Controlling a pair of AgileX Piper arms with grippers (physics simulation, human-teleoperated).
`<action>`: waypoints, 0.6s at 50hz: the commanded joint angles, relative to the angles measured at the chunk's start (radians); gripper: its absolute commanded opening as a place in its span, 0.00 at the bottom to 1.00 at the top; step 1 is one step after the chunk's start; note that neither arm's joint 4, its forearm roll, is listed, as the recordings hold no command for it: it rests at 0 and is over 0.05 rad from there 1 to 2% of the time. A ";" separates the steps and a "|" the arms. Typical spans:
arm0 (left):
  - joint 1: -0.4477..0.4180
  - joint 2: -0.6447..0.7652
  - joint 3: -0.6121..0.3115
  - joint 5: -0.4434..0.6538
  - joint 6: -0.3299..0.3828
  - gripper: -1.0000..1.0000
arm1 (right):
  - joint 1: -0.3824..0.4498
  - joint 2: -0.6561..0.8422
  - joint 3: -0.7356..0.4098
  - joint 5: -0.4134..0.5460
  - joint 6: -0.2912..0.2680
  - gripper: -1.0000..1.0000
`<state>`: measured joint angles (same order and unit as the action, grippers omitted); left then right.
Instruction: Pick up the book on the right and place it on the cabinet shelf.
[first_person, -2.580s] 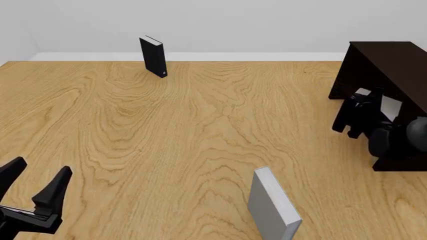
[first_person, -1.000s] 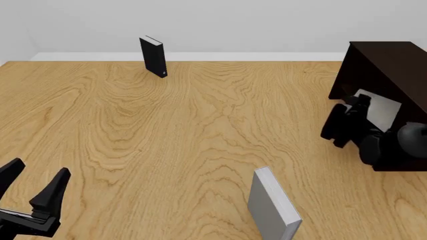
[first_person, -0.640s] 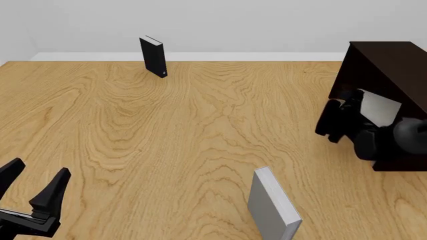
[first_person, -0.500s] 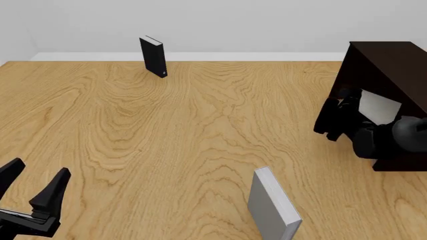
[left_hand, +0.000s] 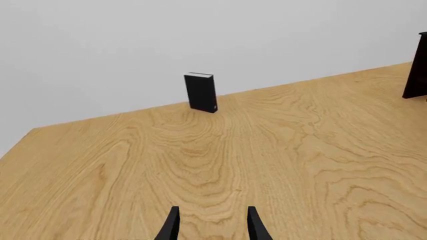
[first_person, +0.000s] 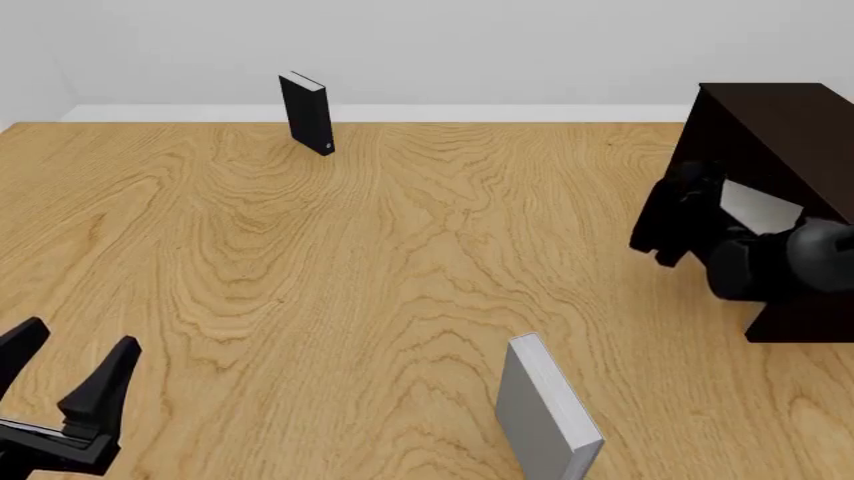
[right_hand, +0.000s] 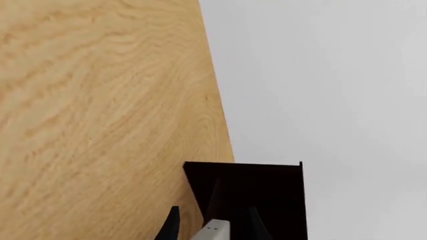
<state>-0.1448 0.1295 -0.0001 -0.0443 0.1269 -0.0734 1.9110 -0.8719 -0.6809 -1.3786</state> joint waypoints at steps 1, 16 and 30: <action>0.027 0.043 0.000 -0.032 -0.006 1.00 | -0.014 0.003 -0.021 0.010 -0.002 1.00; 0.065 0.332 0.000 -0.245 0.023 1.00 | -0.030 -0.010 -0.011 0.009 0.005 1.00; 0.060 0.264 0.000 -0.201 0.023 1.00 | -0.041 -0.022 0.005 0.007 0.006 1.00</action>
<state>-0.0799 0.4199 0.0000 -0.2644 0.1484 -0.0994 1.8989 -0.8773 -0.6711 -1.3738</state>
